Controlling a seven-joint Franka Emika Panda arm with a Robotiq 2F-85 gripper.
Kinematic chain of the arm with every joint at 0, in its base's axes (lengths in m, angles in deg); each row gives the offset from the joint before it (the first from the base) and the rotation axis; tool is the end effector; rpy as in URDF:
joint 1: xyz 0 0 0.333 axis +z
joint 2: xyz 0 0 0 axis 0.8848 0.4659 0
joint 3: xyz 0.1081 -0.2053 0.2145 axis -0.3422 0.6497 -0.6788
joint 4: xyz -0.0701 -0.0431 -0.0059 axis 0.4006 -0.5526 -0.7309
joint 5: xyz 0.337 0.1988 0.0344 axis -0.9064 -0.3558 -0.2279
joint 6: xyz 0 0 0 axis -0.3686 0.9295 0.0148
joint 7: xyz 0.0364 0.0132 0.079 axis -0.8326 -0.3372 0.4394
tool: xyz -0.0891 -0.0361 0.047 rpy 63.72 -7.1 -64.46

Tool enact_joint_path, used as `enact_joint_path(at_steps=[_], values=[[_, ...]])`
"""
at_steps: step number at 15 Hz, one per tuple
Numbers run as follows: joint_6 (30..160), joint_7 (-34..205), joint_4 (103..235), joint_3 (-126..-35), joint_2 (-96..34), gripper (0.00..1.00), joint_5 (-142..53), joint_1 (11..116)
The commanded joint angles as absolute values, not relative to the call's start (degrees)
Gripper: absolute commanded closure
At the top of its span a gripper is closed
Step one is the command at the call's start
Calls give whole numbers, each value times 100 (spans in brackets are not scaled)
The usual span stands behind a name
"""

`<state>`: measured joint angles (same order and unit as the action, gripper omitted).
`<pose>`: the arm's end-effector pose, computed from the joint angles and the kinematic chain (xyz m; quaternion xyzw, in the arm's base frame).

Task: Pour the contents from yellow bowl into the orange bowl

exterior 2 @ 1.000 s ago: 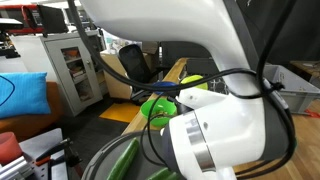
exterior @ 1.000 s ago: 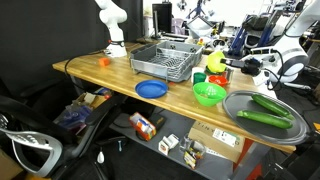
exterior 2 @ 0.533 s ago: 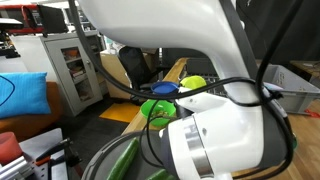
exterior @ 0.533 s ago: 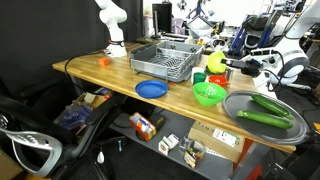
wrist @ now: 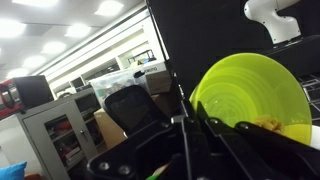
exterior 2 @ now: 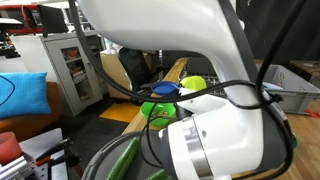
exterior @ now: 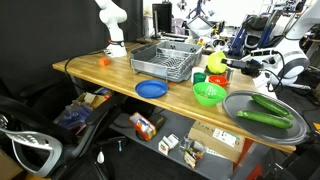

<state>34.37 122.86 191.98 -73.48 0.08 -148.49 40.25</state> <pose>0.4991 -0.1762 0.0887 -0.1812 0.6109 0.4861 0.5980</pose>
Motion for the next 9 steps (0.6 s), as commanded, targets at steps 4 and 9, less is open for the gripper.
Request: enact_joint_path(at_steps=[4, 9], values=[[3177, 12425, 19023, -7375, 254, 99, -15111, 3958], [3061, 12472, 18887, -7405, 423, 99, -15253, 3943]])
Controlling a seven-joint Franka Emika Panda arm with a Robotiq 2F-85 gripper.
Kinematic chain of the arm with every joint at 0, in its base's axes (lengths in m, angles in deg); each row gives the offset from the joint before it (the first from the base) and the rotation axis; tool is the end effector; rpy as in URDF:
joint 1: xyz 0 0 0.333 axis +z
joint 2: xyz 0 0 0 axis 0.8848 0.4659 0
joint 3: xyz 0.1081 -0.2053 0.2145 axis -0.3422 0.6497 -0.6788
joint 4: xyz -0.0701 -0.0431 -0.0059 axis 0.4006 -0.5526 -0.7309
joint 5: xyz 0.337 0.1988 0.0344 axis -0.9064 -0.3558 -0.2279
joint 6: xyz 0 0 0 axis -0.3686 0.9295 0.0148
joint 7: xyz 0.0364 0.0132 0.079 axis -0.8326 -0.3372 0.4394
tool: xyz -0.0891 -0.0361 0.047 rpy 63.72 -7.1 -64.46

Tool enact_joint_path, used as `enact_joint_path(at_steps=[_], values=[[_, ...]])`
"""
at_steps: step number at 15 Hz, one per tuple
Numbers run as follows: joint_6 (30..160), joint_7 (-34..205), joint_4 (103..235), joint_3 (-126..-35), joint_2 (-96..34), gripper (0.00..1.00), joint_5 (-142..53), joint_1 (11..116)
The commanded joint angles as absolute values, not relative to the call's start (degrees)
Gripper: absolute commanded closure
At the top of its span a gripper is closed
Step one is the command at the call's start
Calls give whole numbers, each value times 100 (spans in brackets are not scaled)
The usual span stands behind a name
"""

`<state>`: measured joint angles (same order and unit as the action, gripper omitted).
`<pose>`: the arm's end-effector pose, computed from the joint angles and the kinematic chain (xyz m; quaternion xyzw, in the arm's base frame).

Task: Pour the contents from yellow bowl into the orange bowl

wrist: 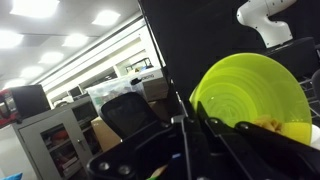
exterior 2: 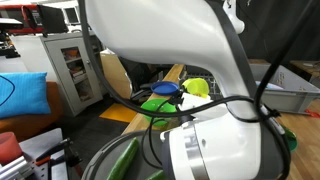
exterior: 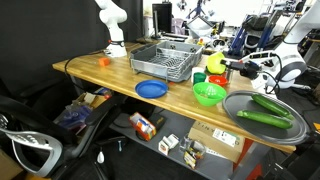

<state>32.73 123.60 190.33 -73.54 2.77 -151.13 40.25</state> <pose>0.5032 -0.1773 0.0756 -0.1606 0.6029 0.4905 0.6084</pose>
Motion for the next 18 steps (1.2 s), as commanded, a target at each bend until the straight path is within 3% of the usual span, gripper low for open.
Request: enact_joint_path(at_steps=[1, 18], values=[[3019, 12484, 18865, -7419, 457, 99, -15284, 3926], [2596, 12789, 18526, -7475, 892, 99, -15653, 3817]])
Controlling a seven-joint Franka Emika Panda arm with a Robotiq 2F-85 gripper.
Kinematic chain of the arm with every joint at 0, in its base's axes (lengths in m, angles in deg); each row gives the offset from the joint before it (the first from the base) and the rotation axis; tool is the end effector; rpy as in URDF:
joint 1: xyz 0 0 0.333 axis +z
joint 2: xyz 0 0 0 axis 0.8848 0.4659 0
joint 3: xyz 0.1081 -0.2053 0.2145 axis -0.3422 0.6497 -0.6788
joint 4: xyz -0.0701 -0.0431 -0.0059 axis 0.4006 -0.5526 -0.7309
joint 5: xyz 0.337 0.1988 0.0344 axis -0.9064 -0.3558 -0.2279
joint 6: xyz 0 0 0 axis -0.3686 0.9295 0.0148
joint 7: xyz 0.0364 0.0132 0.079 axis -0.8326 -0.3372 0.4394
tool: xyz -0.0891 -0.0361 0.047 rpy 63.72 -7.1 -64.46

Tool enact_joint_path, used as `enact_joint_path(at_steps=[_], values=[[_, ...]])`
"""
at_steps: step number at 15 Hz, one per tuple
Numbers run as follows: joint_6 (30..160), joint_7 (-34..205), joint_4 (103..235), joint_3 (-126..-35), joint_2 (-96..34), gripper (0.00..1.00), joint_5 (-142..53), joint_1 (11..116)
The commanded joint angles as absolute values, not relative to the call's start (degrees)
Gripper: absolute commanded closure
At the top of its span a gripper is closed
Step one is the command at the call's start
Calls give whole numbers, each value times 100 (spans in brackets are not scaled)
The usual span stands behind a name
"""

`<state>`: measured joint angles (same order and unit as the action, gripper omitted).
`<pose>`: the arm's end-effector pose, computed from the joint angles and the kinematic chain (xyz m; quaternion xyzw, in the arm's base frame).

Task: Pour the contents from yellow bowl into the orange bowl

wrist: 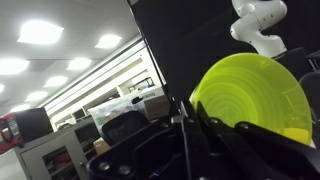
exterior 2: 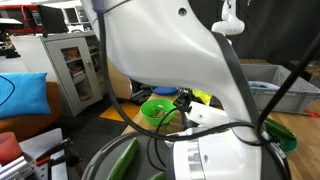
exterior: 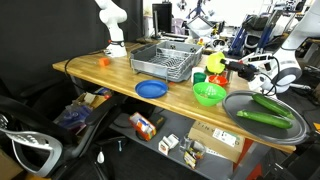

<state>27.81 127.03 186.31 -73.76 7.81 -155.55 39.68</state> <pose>0.5127 -0.1831 0.0579 -0.1204 0.5738 0.5139 0.6263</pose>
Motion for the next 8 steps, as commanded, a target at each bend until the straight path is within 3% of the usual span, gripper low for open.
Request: enact_joint_path(at_steps=[1, 8], values=[[2584, 12793, 18527, -7475, 895, 99, -15654, 3805], [2283, 12823, 18481, -7507, 966, 99, -15652, 3741]])
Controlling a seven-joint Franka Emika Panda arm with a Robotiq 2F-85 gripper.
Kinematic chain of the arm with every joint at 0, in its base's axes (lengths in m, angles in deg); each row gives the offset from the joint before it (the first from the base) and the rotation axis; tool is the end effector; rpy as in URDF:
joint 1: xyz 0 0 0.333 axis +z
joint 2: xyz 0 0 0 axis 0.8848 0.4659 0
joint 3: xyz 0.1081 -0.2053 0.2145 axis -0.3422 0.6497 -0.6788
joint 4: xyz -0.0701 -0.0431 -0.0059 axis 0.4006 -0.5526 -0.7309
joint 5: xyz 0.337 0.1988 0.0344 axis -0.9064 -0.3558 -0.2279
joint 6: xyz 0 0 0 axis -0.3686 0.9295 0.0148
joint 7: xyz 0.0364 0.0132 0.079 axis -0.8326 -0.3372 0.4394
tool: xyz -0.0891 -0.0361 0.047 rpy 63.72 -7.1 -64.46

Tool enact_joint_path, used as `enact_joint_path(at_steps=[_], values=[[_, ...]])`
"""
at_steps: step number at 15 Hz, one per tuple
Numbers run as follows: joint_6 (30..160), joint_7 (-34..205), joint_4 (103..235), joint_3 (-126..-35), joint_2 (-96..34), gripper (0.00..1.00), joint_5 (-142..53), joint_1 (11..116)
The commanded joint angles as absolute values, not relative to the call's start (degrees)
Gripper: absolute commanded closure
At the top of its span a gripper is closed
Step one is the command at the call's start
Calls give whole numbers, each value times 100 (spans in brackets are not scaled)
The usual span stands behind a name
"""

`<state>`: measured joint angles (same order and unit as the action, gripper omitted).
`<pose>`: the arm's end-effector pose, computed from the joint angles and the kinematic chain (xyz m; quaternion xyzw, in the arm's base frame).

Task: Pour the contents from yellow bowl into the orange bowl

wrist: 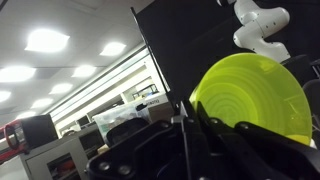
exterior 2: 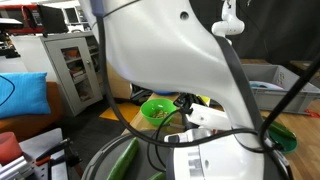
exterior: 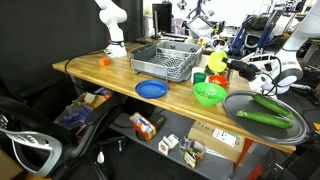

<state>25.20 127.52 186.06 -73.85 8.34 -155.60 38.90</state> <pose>0.5099 -0.1863 0.0597 -0.1145 0.5571 0.5247 0.6334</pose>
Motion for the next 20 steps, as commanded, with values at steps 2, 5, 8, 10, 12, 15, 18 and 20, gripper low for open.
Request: enact_joint_path(at_steps=[2, 5, 8, 10, 12, 15, 18, 20], values=[[2174, 12824, 18470, -7517, 1006, 99, -15655, 3729], [2091, 12823, 18488, -7517, 1028, 99, -15657, 3719], [2005, 12817, 18512, -7527, 1056, 99, -15681, 3695], [1920, 12808, 18534, -7534, 1086, 99, -15699, 3671], [1840, 12808, 18541, -7546, 1141, 99, -15735, 3638], [1751, 12799, 18533, -7558, 1168, 99, -15778, 3614], [1674, 12802, 18555, -7590, 1176, 99, -15819, 3578], [1624, 12793, 18562, -7606, 1192, 99, -15850, 3551]])
